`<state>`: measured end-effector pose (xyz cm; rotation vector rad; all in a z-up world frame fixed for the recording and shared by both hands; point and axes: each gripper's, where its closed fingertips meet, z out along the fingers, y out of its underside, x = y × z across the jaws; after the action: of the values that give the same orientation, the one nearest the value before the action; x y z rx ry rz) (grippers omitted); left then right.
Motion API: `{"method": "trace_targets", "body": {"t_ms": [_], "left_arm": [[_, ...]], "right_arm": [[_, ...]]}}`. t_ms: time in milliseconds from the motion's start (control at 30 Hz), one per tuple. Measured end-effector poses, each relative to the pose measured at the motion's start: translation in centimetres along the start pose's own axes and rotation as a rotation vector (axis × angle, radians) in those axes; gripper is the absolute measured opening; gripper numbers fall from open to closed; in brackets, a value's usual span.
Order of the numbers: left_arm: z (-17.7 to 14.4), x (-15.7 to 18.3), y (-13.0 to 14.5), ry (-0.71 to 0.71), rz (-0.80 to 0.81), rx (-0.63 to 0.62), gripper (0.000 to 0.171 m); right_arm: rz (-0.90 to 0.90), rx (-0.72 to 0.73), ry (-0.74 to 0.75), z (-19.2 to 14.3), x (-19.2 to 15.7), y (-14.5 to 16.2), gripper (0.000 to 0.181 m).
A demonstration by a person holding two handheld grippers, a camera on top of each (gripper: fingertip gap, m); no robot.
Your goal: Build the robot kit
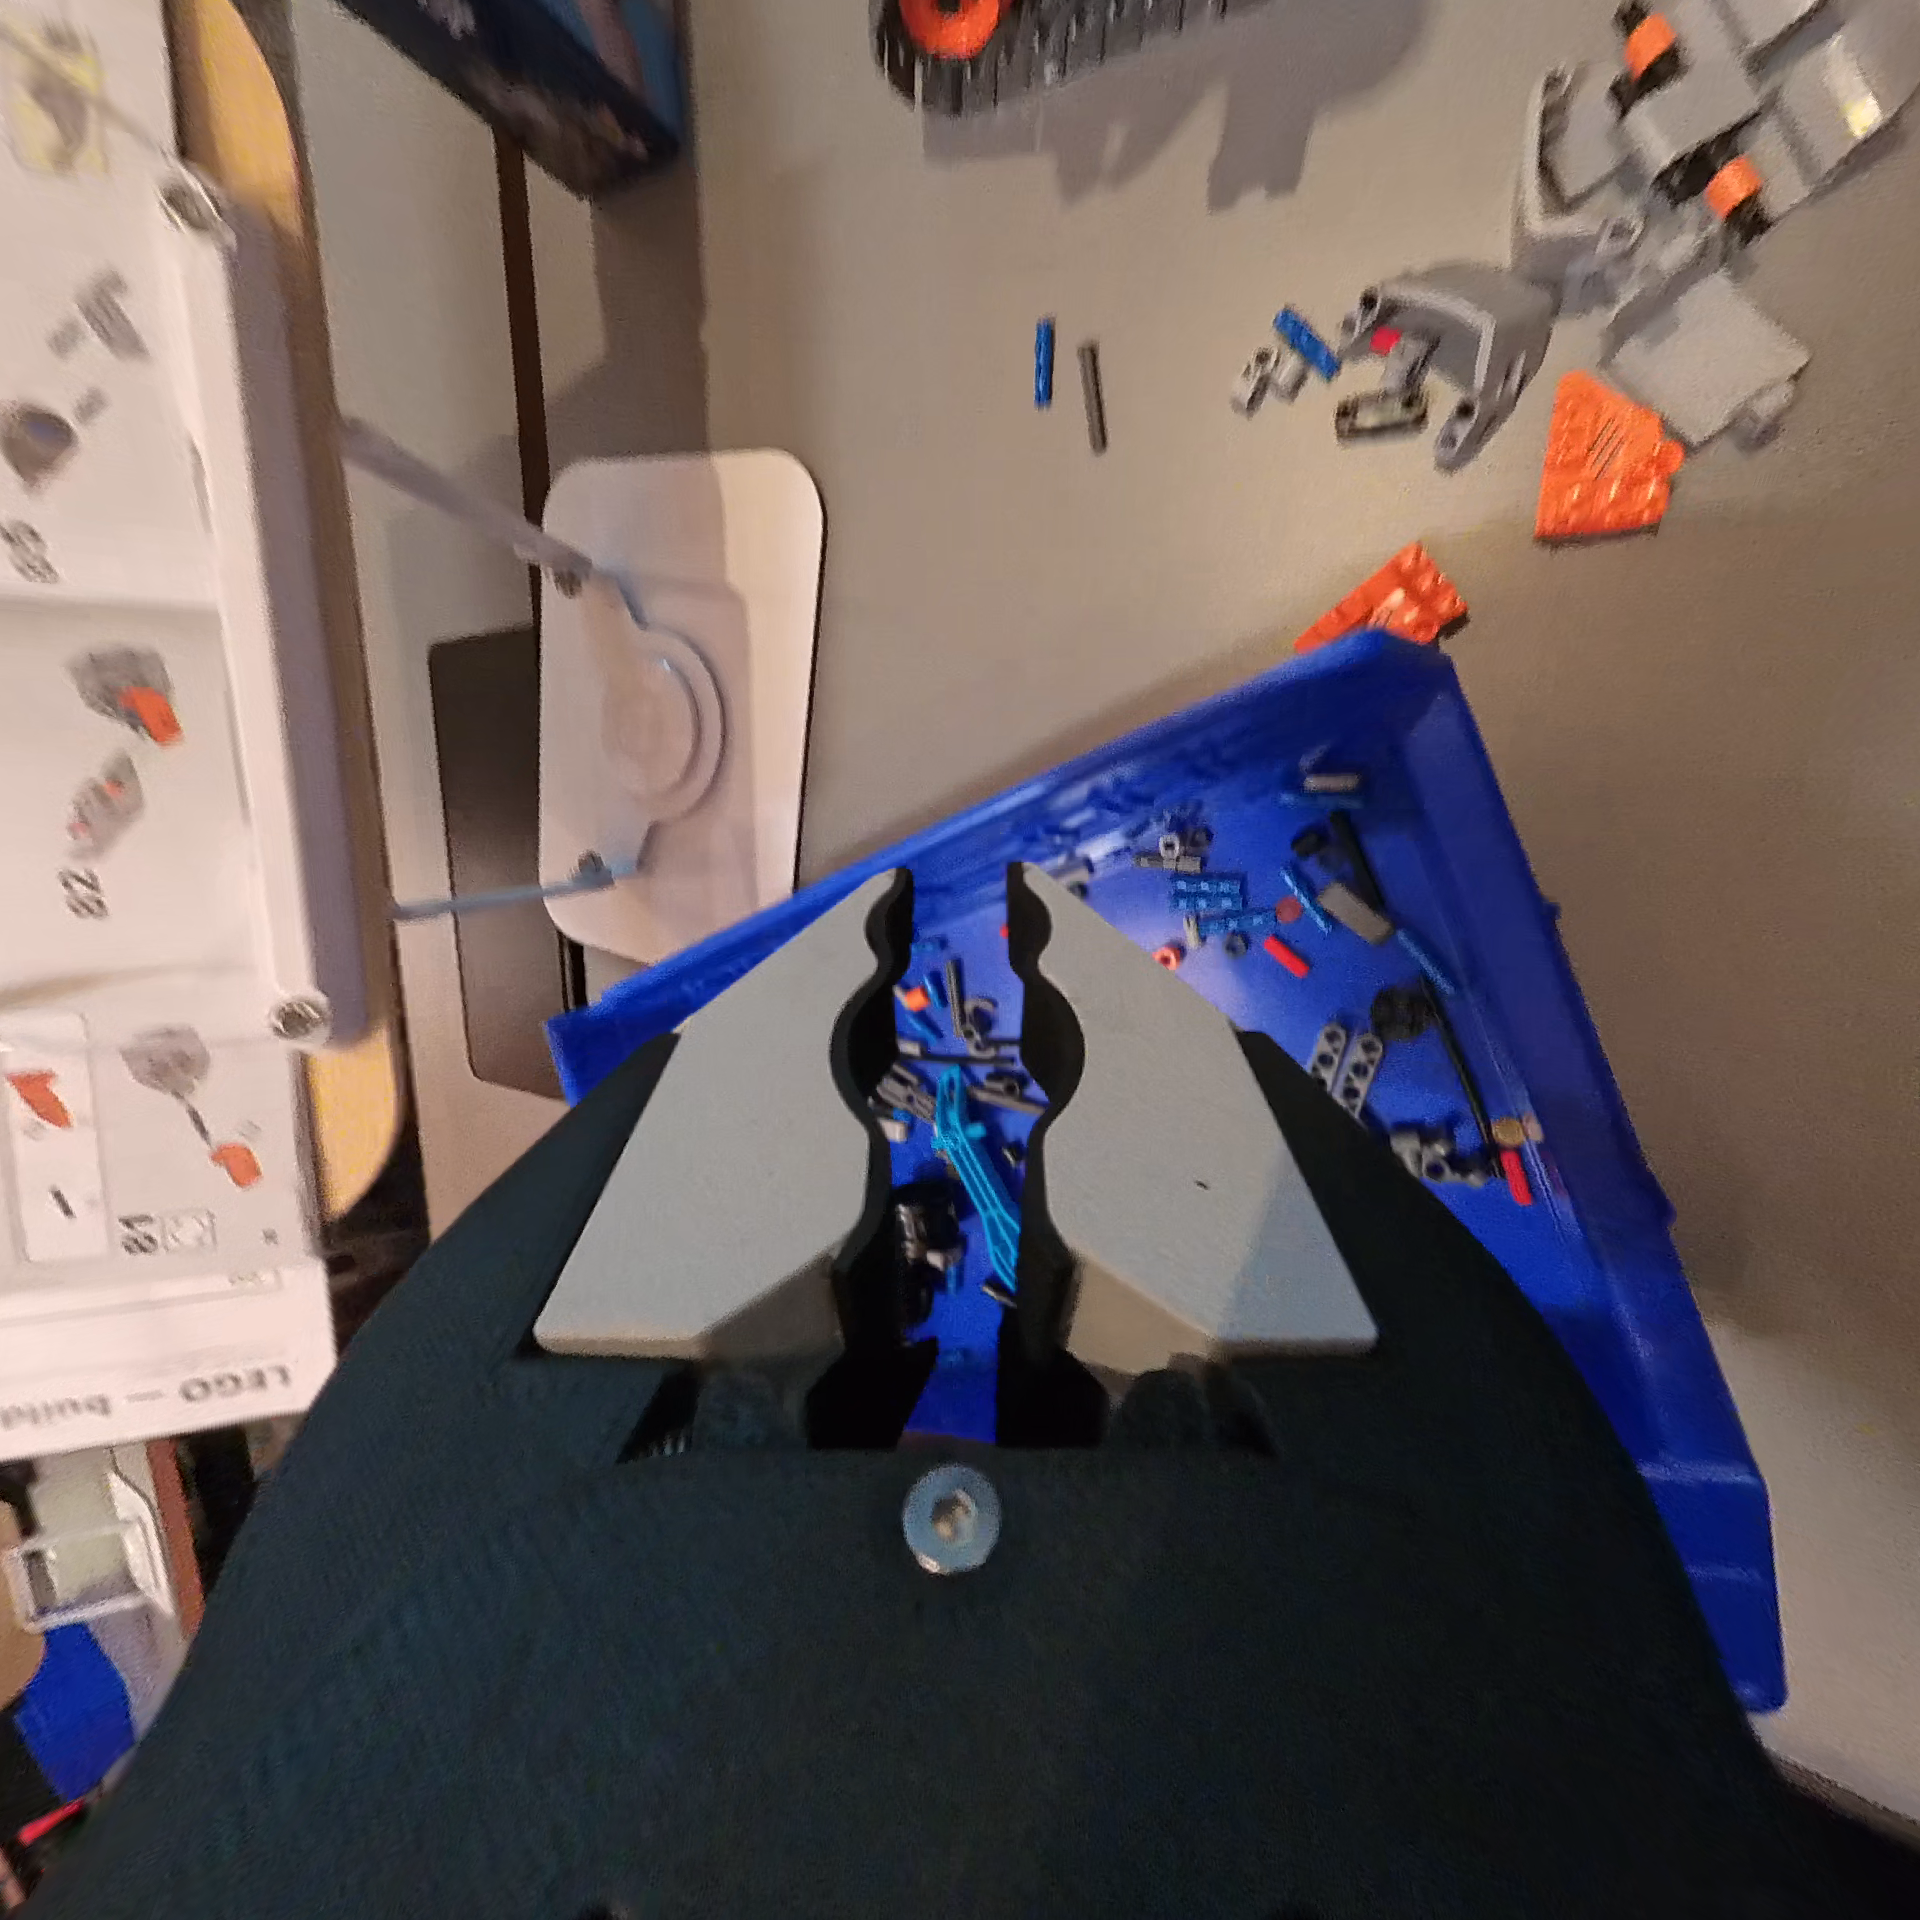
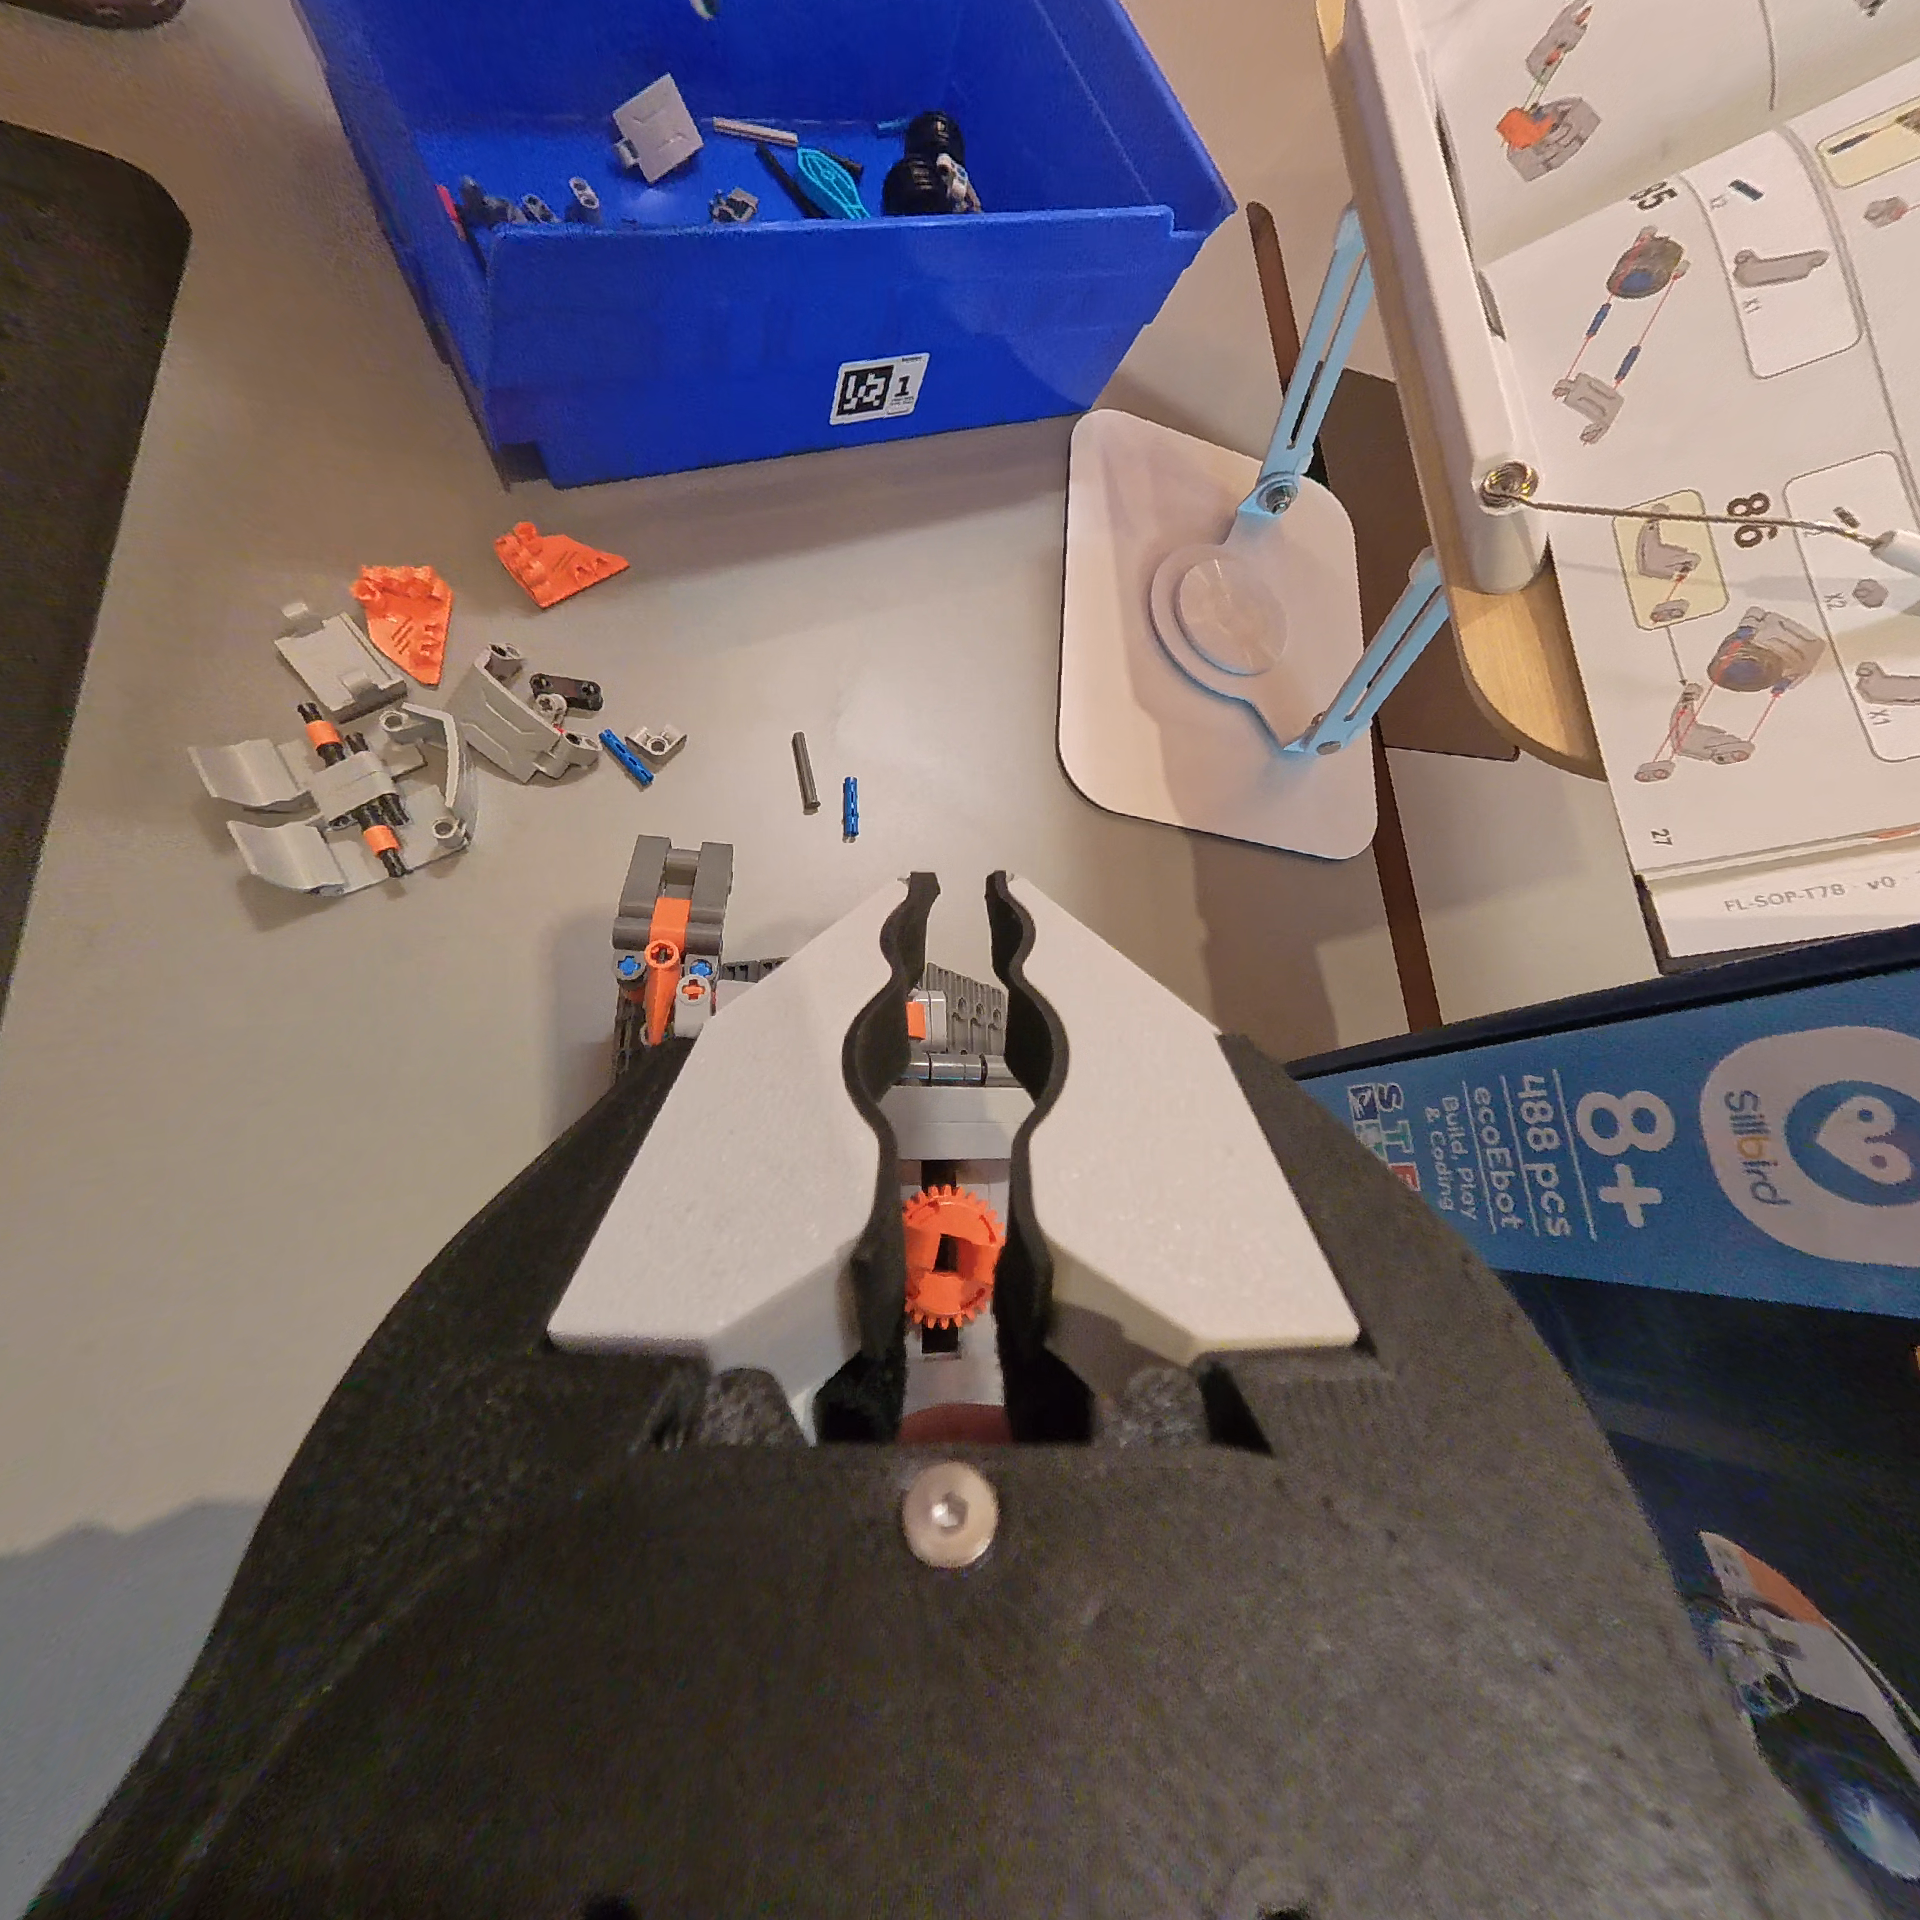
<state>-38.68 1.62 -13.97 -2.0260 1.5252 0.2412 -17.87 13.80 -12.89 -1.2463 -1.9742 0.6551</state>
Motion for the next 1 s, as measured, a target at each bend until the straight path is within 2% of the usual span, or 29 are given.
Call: {"method": "trace_targets", "body": {"t_ms": [200,400,800,1000], "left_arm": [[1.0,1.0,4.1,0.039,-0.048,-0.081,0.025],[2.0,2.3,6.4,0.099,-0.071,-0.12,0.026],[3.4,4.1,8.1,0.179,-0.101,-0.142,0.026],[3.6,4.2,7.2,0.201,-0.15,-0.064,0.026]], "right_arm": [[0.008,-0.012,-0.003,0.3,0.1,0.4,0.01],[0.014,-0.02,-0.009,0.6,0.1,0.7,0.009],[0.019,-0.026,-0.015,0.8,0.1,1.0,0.01],[0.016,-0.025,-0.016,0.8,0.0,0.9,0.01]]}}
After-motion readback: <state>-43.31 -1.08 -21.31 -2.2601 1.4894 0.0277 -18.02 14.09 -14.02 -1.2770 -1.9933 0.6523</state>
